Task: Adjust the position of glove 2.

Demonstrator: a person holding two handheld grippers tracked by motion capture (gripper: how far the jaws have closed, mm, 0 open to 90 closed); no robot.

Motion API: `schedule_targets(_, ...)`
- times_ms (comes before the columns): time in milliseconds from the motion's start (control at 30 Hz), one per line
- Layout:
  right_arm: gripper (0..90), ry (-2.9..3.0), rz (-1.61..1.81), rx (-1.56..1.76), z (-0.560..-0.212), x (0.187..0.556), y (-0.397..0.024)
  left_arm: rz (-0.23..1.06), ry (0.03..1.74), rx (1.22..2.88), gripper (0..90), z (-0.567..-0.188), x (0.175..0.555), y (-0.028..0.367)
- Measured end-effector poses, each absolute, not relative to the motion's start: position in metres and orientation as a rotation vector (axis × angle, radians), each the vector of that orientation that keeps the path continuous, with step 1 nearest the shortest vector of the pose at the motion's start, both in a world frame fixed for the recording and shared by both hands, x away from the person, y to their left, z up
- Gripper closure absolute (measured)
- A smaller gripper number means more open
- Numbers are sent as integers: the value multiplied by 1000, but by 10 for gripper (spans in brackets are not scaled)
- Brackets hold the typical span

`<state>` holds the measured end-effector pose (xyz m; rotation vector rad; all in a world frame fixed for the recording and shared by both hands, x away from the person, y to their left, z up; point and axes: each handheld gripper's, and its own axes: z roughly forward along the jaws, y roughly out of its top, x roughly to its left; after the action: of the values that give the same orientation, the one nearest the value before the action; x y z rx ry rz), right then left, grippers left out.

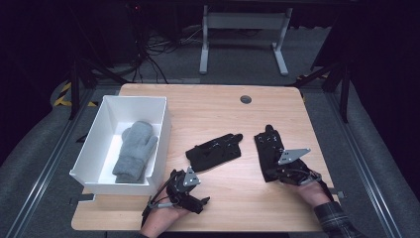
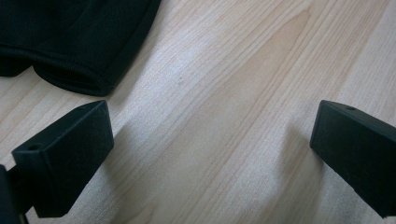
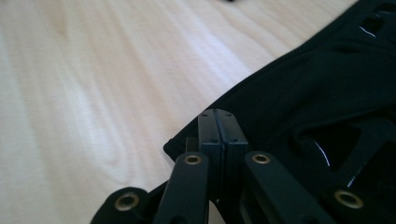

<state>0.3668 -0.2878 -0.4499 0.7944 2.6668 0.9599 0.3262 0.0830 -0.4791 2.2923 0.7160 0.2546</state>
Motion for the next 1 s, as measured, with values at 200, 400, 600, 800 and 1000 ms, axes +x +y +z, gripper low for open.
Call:
schedule_targets(200, 900, 2722, 988, 730, -451, 347, -273, 254, 714, 2293, 0, -479, 326, 83)
schedule_targets(400, 900, 2772, 1005, 661, -451, 329, -262, 254, 714, 2293, 0, -479, 326, 83)
schedule_targets(600, 900, 2815, 1027, 590, -452, 309, -250, 254, 714, 2293, 0, -479, 326, 83)
schedule_targets(800, 900, 2737, 1120, 607, -441, 312, -260, 254, 713, 2293, 0, -479, 326, 83)
schedule_targets(1000, 900, 2619, 1087, 730, -435, 335, -285, 253, 711, 2294, 0, -479, 326, 83)
